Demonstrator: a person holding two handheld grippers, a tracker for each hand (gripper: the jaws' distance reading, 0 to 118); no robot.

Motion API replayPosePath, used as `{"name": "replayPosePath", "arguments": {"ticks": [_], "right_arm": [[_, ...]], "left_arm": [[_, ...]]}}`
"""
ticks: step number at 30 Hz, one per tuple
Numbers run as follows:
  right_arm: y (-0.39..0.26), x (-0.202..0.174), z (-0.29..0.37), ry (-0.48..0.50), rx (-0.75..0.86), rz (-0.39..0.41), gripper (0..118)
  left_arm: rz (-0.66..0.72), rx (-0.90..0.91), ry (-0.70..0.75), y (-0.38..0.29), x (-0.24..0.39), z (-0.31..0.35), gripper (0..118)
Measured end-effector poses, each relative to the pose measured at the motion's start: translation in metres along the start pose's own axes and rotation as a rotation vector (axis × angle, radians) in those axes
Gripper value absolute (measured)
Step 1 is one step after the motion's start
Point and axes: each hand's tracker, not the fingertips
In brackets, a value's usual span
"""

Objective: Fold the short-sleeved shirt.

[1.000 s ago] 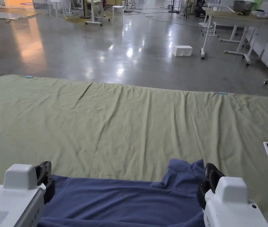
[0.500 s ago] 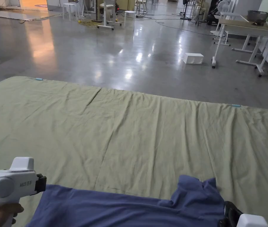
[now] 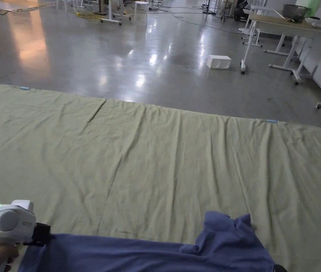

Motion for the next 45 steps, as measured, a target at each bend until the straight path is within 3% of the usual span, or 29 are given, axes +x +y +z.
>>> {"name": "replayPosePath", "arguments": {"ticks": [2,3,6,8,12,13,14,15,16,17,21,24,29,32,33,34,39,45], "right_arm": [[-0.005,0.000,-0.004,-0.003,-0.014,-0.002,0],[-0.006,0.000,-0.006,-0.004,-0.021,-0.004,0],[-0.005,-0.001,-0.017,-0.004,-0.051,-0.002,0],[0.000,0.001,-0.028,0.004,-0.074,-0.011,0],[0.017,0.010,-0.077,0.048,-0.182,0.032,1],[0.023,0.014,-0.096,0.073,-0.245,0.056,8],[0.026,0.018,-0.111,0.097,-0.291,0.056,21],[0.026,0.021,-0.131,0.114,-0.414,0.034,46],[0.028,0.024,-0.151,0.155,-0.481,0.072,62],[0.028,0.027,-0.168,0.162,-0.522,0.069,68],[0.023,0.031,-0.216,0.124,-0.586,0.144,69],[0.018,0.039,-0.244,0.145,-0.649,0.099,73],[0.005,0.036,-0.257,0.164,-0.691,0.062,66],[0.009,0.035,-0.252,0.179,-0.691,0.059,32],[0.011,0.033,-0.249,0.177,-0.690,0.059,8],[0.011,0.032,-0.248,0.171,-0.685,0.063,4],[0.012,0.031,-0.236,0.173,-0.651,0.084,2],[0.032,0.045,-0.191,0.188,-0.554,-0.006,2]], "left_arm": [[-0.015,0.026,0.009,-0.004,0.009,0.003,53],[-0.043,0.044,0.009,-0.005,0.011,0.005,41],[-0.143,0.079,0.009,-0.015,0.025,0.009,31],[-0.145,0.073,-0.007,-0.014,0.026,0.009,13],[-0.149,0.082,-0.006,-0.018,0.022,0.012,7],[-0.128,0.098,-0.010,-0.019,0.020,0.016,7],[-0.120,0.108,-0.017,-0.020,0.019,0.019,7],[-0.117,0.117,-0.019,-0.019,0.018,0.023,7],[-0.116,0.127,-0.017,-0.020,0.017,0.025,7],[-0.114,0.133,-0.020,-0.021,0.015,0.027,7],[-0.097,0.133,-0.027,-0.024,0.012,0.030,7],[-0.091,0.140,-0.025,-0.024,0.027,0.040,7],[-0.088,0.139,-0.025,-0.024,-0.002,0.007,7],[-0.083,0.148,-0.022,-0.029,0.023,0.041,7],[-0.083,0.150,-0.022,-0.030,0.024,0.041,7],[-0.085,0.151,-0.021,-0.030,0.024,0.041,7],[-0.068,0.165,-0.021,-0.032,0.016,0.042,7],[-0.048,0.215,-0.055,-0.035,0.008,0.066,7]]}}
